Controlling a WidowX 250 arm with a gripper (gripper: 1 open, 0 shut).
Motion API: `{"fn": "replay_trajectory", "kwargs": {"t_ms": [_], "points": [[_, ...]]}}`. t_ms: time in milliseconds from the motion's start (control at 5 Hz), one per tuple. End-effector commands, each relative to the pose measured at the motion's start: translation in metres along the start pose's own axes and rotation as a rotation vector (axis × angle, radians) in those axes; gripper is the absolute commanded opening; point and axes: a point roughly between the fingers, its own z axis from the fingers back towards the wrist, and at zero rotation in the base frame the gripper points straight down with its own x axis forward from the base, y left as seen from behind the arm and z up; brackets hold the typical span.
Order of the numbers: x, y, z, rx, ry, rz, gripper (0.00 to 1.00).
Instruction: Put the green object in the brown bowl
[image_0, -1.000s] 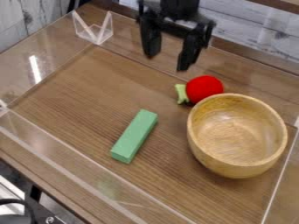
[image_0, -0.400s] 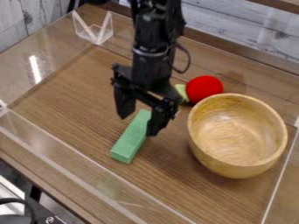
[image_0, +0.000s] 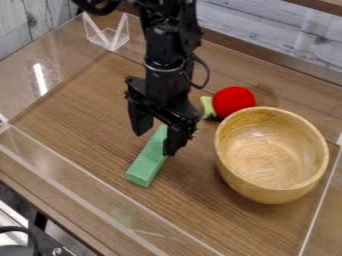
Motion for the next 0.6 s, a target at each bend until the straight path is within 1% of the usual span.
{"fn": "replay_trajectory", "kwargs": {"t_ms": [0,200,400], "points": [[0.002,0.014,0.002,0.008,-0.036,-0.054,1.0],[0.002,0.023,-0.001,0.005,-0.045,-0.096,1.0],[0.004,0.026,-0.005,0.003,-0.054,-0.023,1.0]]}}
